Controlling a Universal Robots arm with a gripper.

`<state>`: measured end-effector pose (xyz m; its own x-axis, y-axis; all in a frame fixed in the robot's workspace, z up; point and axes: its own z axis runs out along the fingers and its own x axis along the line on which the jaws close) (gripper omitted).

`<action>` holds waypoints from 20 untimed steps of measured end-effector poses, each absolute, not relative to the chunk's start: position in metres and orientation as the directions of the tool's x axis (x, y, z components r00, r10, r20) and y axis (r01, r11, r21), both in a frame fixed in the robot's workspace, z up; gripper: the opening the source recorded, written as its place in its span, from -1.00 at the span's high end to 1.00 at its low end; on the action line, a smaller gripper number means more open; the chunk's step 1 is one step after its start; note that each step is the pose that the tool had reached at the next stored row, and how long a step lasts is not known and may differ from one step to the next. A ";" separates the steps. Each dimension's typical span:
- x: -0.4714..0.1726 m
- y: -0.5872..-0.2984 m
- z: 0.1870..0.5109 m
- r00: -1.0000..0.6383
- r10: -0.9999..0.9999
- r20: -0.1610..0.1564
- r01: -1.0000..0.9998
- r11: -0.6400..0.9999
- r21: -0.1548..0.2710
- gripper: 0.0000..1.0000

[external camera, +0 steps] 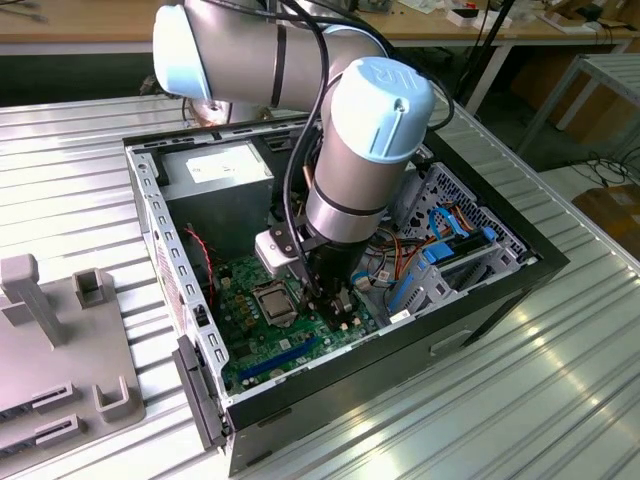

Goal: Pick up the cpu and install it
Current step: 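Install the first cpu locking lever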

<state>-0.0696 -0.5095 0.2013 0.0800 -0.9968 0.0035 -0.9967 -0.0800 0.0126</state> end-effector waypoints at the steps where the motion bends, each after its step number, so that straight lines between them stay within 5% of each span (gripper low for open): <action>1: -0.069 -0.510 0.201 0.080 -0.997 0.003 -0.997 -0.080 0.012 0.79; 20: -0.069 -0.510 0.221 0.080 -0.997 0.003 -0.997 -0.080 0.012 0.79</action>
